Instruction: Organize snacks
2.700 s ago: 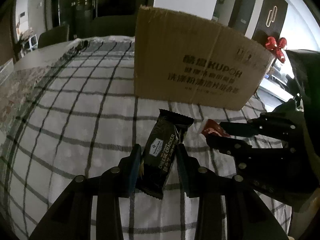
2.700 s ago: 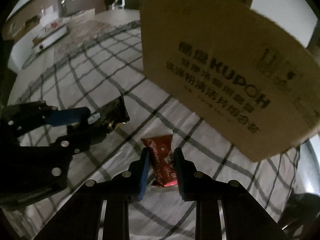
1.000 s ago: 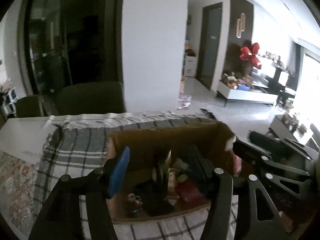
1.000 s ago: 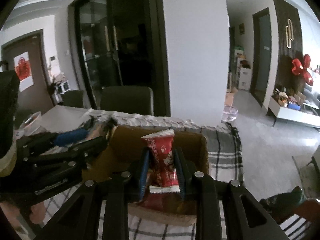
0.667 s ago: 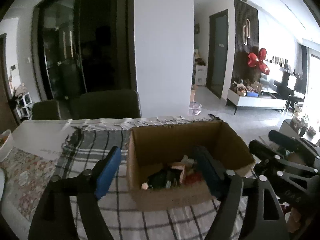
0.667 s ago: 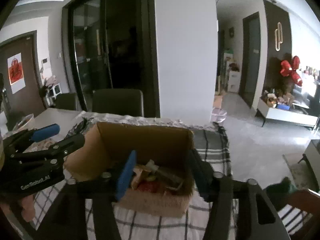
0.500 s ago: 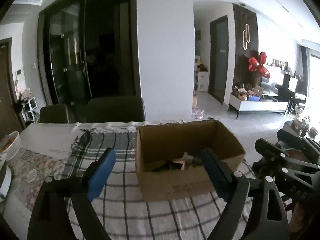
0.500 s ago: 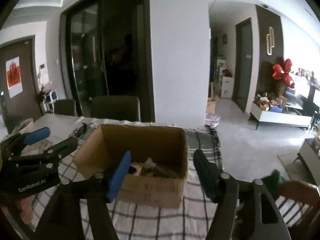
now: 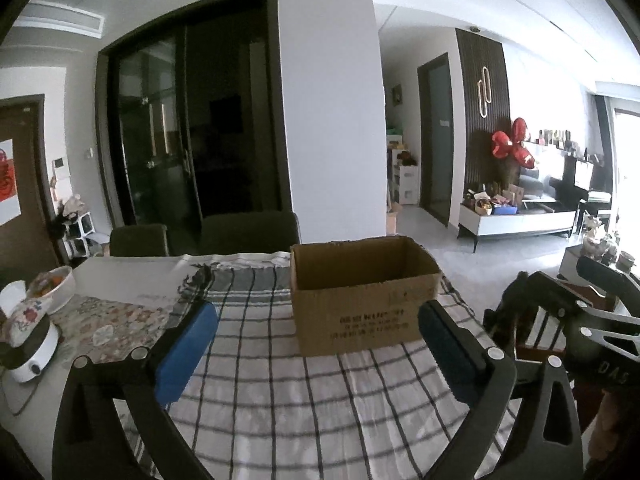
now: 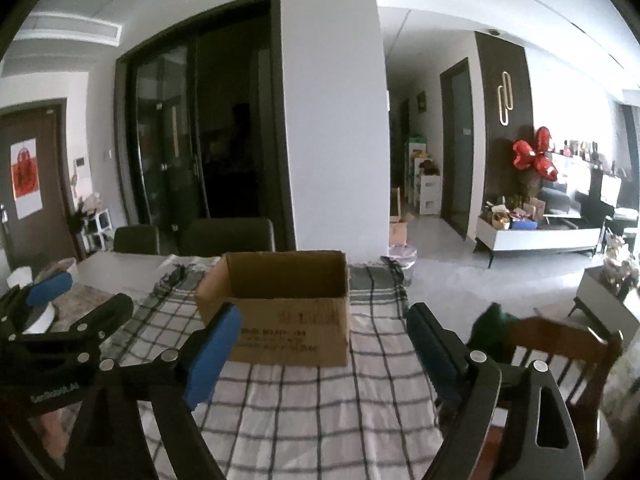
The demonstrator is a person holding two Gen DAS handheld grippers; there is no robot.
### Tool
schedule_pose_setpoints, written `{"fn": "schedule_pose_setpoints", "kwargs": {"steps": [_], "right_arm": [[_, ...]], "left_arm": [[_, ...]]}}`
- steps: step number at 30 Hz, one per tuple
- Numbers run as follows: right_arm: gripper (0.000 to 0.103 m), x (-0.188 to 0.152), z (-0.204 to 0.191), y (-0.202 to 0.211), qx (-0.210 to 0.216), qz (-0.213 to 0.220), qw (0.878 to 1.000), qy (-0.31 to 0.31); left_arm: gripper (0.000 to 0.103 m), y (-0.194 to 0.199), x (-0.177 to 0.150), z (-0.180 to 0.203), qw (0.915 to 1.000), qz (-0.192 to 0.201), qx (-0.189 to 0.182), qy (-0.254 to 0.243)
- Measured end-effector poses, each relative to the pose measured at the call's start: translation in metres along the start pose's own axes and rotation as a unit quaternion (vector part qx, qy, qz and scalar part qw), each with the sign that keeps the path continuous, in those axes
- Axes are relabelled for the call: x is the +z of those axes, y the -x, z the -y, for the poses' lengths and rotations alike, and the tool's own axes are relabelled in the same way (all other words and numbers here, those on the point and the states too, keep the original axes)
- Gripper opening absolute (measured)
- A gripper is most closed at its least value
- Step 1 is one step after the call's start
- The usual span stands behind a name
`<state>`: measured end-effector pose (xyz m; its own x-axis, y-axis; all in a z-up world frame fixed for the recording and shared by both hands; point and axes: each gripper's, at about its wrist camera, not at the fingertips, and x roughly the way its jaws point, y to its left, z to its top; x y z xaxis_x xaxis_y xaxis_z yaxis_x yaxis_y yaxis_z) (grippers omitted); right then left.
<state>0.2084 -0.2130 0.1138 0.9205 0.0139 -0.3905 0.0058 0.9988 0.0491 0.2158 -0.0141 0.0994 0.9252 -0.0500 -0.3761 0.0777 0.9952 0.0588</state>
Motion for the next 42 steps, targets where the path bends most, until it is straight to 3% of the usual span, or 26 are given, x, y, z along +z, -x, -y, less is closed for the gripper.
{"fn": "schedule_pose_setpoints", "kwargs": {"steps": [7, 19, 42], "right_arm": [[0.09, -0.016, -0.007, 0.044, -0.002, 0.007, 1.0, -0.001], [0.09, -0.039, -0.02, 0.097, -0.002, 0.012, 1.0, 0.009], [0.09, -0.048, -0.029, 0.111, 0.006, 0.0, 1.0, 0.014]], "left_arm": [[0.103, 0.052, -0.016, -0.005, 0.9997, 0.016, 0.016, 0.007], [0.103, 0.097, -0.036, -0.011, 0.9996, 0.022, 0.018, 0.005], [0.103, 0.11, -0.039, -0.022, 0.9996, 0.016, 0.016, 0.015]]}}
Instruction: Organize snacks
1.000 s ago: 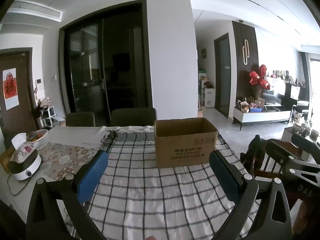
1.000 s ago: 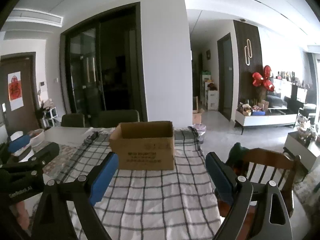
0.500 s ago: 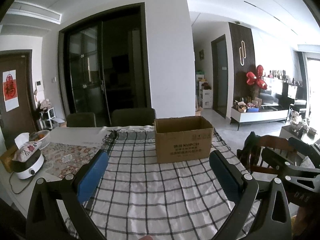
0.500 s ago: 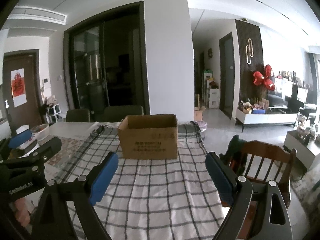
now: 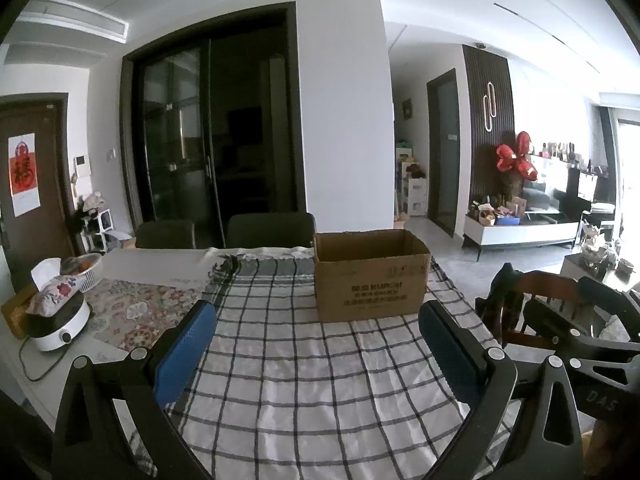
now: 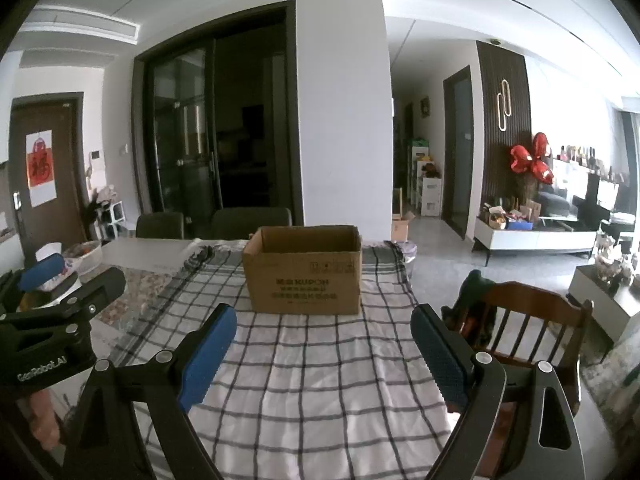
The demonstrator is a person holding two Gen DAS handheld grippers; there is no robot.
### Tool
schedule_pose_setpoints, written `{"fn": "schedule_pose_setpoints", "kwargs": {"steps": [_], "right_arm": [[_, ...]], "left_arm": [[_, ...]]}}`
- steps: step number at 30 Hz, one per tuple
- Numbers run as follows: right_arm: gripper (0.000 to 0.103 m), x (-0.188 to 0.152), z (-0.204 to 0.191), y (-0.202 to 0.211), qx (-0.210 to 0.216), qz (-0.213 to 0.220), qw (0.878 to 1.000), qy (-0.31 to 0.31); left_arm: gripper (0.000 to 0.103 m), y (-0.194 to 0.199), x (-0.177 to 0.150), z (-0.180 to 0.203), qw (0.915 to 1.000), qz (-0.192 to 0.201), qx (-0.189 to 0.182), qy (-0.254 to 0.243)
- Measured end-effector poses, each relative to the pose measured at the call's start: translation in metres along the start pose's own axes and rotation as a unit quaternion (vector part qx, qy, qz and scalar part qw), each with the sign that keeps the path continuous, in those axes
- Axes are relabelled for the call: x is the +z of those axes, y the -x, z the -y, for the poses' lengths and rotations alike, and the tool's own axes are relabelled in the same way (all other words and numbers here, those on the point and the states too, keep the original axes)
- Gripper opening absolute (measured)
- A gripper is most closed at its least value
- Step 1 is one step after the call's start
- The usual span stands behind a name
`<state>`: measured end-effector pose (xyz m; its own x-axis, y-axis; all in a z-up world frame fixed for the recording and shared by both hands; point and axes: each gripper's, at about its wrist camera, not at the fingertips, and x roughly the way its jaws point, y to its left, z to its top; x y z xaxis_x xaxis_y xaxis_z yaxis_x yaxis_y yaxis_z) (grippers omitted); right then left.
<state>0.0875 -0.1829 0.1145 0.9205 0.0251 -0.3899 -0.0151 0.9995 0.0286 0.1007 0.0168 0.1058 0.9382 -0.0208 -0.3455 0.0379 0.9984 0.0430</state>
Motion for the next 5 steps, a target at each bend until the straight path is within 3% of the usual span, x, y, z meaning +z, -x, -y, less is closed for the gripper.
{"fn": "schedule_pose_setpoints", "kwargs": {"steps": [5], "right_arm": [[0.09, -0.0015, 0.0, -0.0008, -0.001, -0.006, 1.0, 0.002]], "left_arm": [[0.103, -0.0026, -0.0013, -0.0011, 1.0, -0.005, 0.0, 0.003]]}}
